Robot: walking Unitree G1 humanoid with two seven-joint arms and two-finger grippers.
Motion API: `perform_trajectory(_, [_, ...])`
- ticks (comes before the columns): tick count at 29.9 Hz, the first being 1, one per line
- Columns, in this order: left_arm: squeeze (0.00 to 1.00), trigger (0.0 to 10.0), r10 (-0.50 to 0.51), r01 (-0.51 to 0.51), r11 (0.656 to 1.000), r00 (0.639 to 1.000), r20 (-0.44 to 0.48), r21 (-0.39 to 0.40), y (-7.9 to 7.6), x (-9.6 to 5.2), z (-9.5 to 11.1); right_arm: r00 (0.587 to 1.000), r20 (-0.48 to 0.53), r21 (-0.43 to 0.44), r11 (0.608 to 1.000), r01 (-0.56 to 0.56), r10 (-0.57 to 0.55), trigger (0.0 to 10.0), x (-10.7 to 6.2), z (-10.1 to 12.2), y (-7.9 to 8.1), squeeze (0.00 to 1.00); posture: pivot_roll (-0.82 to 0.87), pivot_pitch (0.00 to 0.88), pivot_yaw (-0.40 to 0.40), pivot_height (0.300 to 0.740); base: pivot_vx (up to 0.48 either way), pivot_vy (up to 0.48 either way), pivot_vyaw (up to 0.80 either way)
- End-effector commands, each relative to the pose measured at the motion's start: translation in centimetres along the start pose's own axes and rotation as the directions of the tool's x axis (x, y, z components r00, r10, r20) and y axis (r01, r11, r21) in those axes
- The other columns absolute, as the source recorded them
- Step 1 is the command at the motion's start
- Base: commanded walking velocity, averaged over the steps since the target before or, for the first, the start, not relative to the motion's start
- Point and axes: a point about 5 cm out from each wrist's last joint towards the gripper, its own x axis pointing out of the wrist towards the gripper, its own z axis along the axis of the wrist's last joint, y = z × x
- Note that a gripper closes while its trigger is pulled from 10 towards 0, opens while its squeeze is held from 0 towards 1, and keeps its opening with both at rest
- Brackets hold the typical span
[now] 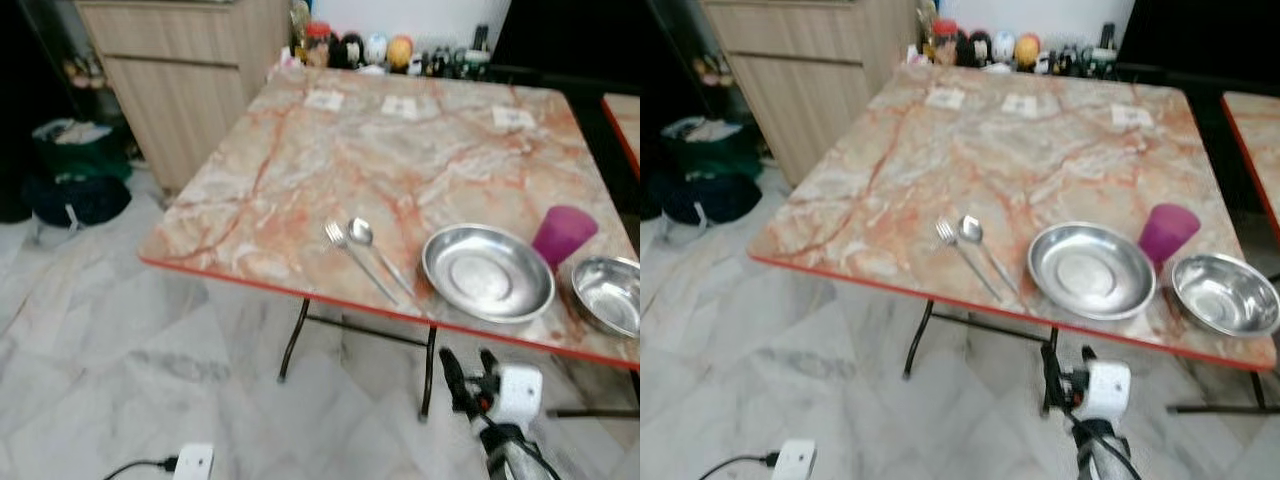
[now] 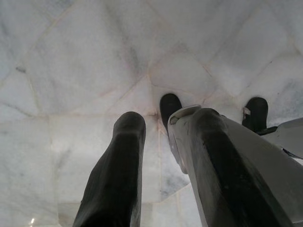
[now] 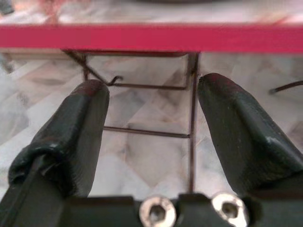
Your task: Setting the table
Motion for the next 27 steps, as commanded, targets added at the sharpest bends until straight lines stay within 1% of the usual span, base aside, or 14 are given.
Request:
perform_trajectory(1, [0.0, 10.0, 0.004, -0.003, 1.0, 0.999, -0.039, 0.024, 0.6, -0.3, -1.1, 0.999, 0.041, -0.045, 0.999, 0.002, 0.0, 10.0, -0.5, 1.1, 0.1, 0.0, -0.08, 0.062, -0.014, 0.74, 0.0, 0.0, 0.0])
perform_trajectory(3, [0.0, 10.0, 0.007, -0.006, 1.0, 0.999, -0.045, 0.026, 0.9, -0.4, -1.4, 0.998, 0.069, -0.057, 0.998, 0.013, -0.009, 10.0, -0.5, 1.7, 0.2, 0.0, -0.08, 0.062, -0.011, 0.74, 0.0, 0.0, 0.0])
perform_trajectory(6, [0.0, 10.0, 0.011, -0.009, 0.999, 0.999, -0.054, 0.032, 1.4, -0.5, -1.6, 0.989, 0.134, -0.026, 0.998, 0.061, -0.057, 10.0, 0.6, 3.8, 0.3, 0.0, -0.09, 0.06, -0.01, 0.74, 0.0, 0.0, 0.0])
perform_trajectory(8, [0.0, 10.0, 0.014, -0.012, 0.999, 0.998, -0.057, 0.032, 1.6, -0.6, -1.8, 0.982, 0.154, 0.057, 0.994, 0.097, -0.105, 10.0, 1.6, 5.3, 0.3, 0.0, -0.09, 0.06, -0.009, 0.74, 0.0, 0.0, 0.0])
perform_trajectory(10, [0.0, 10.0, 0.016, -0.014, 0.999, 0.998, -0.061, 0.034, 1.8, -0.7, -1.9, 0.973, 0.176, 0.147, 0.982, 0.123, -0.148, 10.0, 3.1, 6.9, 0.2, 0.0, -0.08, 0.055, -0.011, 0.74, 0.0, 0.0, 0.0])
perform_trajectory(13, [0.0, 10.0, 0.019, -0.017, 0.999, 0.998, -0.065, 0.034, 2.0, -0.7, -2.0, 0.962, 0.195, 0.228, 0.963, 0.144, -0.19, 10.0, 4.8, 8.4, -0.1, 0.0, -0.07, 0.055, -0.013, 0.74, 0.0, 0.0, 0.0])
perform_trajectory(14, [0.0, 10.0, 0.02, -0.017, 0.999, 0.998, -0.066, 0.034, 2.0, -0.7, -2.1, 0.961, 0.19, 0.237, 0.959, 0.153, -0.2, 10.0, 5.1, 8.6, -0.2, 0.0, -0.07, 0.054, -0.013, 0.74, 0.0, 0.0, 0.0])
perform_trajectory(17, [0.0, 10.0, 0.022, -0.02, 0.999, 0.997, -0.069, 0.033, 2.1, -0.8, -2.2, 0.953, 0.136, 0.322, 0.922, 0.215, -0.27, 10.0, 6.2, 9.1, -0.6, 0.0, -0.07, 0.054, -0.014, 0.74, 0.0, 0.0, 0.0])
perform_trajectory(18, [0.0, 10.0, 0.022, -0.02, 0.999, 0.997, -0.069, 0.033, 2.1, -0.8, -2.2, 0.953, 0.134, 0.323, 0.921, 0.217, -0.271, 10.0, 6.2, 9.1, -0.6, 0.0, -0.07, 0.054, -0.014, 0.74, 0.0, 0.0, 0.0])
perform_trajectory(20, [0.0, 10.0, 0.023, -0.021, 0.999, 0.997, -0.07, 0.033, 2.2, -0.8, -2.2, 0.945, 0.126, 0.355, 0.903, 0.242, -0.303, 10.0, 6.5, 9.6, -0.9, 0.0, -0.07, 0.056, -0.016, 0.74, 0.0, 0.0, 0.0])
perform_trajectory(21, [0.0, 10.0, 0.024, -0.021, 0.999, 0.997, -0.071, 0.033, 2.2, -0.8, -2.3, 0.932, 0.116, 0.401, 0.875, 0.273, -0.343, 10.0, 6.6, 9.9, -1.3, 0.0, -0.06, 0.056, -0.016, 0.74, 0.0, 0.0, 0.0])
perform_trajectory(22, [0.0, 10.0, 0.024, -0.021, 0.999, 0.997, -0.071, 0.033, 2.2, -0.8, -2.3, 0.932, 0.116, 0.401, 0.875, 0.273, -0.343, 10.0, 6.6, 9.9, -1.3, 0.0, -0.06, 0.056, -0.016, 0.74, 0.0, 0.0, 0.0])
perform_trajectory(23, [0.0, 10.0, 0.024, -0.021, 0.999, 0.997, -0.071, 0.035, 2.2, -0.8, -2.3, 0.927, 0.075, 0.41, 0.859, 0.308, -0.368, 10.0, 6.6, 9.8, -1.5, 0.0, -0.07, 0.057, -0.016, 0.74, 0.0, 0.0, 0.0])
perform_trajectory(27, [0.0, 10.0, 0.015, -0.011, 0.999, 0.997, -0.074, 0.049, 1.9, -0.8, -2.3, 0.917, 0.058, 0.424, 0.842, 0.335, -0.394, 10.0, 6.4, 9.8, -2.1, 0.0, -0.06, 0.059, -0.018, 0.74, 0.0, 0.0, 0.0])
